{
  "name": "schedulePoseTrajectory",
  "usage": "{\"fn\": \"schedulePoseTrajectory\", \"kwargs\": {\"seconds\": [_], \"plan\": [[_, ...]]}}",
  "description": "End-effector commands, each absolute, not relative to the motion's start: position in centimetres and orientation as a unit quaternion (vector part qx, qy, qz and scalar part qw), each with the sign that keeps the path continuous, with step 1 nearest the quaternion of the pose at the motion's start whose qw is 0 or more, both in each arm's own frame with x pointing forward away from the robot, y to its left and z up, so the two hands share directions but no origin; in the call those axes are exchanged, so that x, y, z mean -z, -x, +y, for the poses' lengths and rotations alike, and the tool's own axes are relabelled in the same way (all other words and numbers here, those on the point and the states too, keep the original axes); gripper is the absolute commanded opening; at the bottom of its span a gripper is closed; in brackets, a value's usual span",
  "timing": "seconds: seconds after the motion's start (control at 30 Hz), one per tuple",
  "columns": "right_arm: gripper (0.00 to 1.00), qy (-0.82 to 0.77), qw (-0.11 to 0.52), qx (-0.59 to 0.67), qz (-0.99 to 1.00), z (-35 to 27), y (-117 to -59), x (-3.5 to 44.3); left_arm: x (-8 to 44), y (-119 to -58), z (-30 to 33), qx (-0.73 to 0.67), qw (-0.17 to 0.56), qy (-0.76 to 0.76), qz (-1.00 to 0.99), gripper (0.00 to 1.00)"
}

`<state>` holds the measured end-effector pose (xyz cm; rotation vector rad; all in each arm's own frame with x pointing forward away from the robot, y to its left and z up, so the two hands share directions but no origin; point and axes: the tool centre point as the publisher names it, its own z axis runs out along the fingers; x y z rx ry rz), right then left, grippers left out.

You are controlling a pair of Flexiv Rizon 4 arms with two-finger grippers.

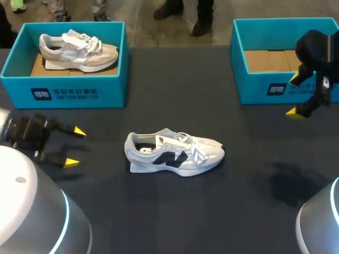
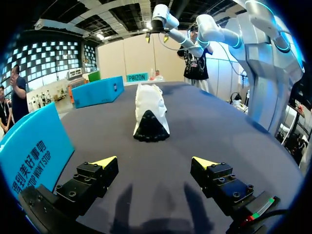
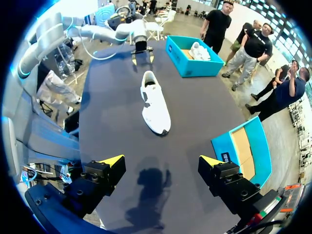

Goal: Take the shoe out of the shoebox, open the shoe tongue, remove and reinsert the insole, then place the shoe into the shoebox

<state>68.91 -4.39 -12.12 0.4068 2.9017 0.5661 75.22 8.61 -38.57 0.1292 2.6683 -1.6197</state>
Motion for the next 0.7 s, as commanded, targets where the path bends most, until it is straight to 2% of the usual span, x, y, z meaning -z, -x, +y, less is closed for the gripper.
{"fn": "schedulePoseTrajectory", "kwargs": {"seconds": [0.03, 0.7], "plan": [[1.0, -0.136, 0.076, -0.187, 0.97, -4.26, -69.2, 12.15, 38.6, -75.1, 8.51, 0.518, 0.011, -0.041, 0.854, 1.0], [1.0, -0.136, 0.076, -0.187, 0.97, -4.26, -69.2, 12.15, 37.93, -75.57, 7.58, 0.51, 0.022, -0.03, 0.859, 1.0]]}}
